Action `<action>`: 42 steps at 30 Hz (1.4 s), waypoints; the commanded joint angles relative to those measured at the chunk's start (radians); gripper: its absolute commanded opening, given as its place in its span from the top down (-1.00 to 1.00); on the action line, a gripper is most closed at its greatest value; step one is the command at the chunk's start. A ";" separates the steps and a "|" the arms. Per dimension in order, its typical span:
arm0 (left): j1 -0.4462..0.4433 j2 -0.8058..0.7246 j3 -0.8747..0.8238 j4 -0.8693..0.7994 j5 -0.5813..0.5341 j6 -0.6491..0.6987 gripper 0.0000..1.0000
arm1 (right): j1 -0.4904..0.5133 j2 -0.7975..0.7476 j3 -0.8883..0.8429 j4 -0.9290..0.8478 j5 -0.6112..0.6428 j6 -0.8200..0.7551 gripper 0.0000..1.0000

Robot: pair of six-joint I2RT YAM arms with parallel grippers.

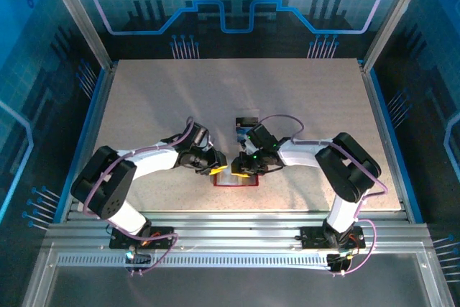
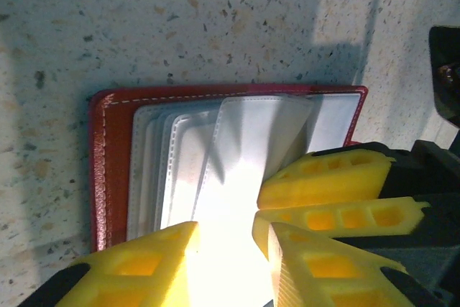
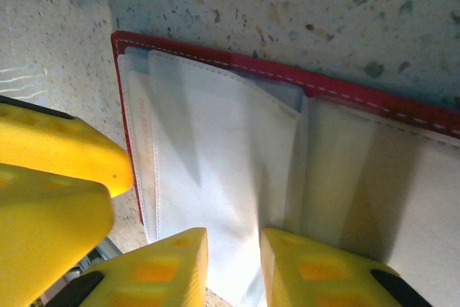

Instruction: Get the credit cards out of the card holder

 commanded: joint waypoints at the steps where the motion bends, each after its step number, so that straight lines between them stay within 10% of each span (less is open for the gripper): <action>1: -0.010 0.023 0.031 -0.004 0.028 -0.011 0.32 | -0.016 -0.005 -0.042 0.012 -0.013 0.027 0.47; 42: -0.029 -0.009 0.066 -0.095 -0.029 0.015 0.11 | -0.045 -0.006 -0.100 0.081 -0.042 0.052 0.54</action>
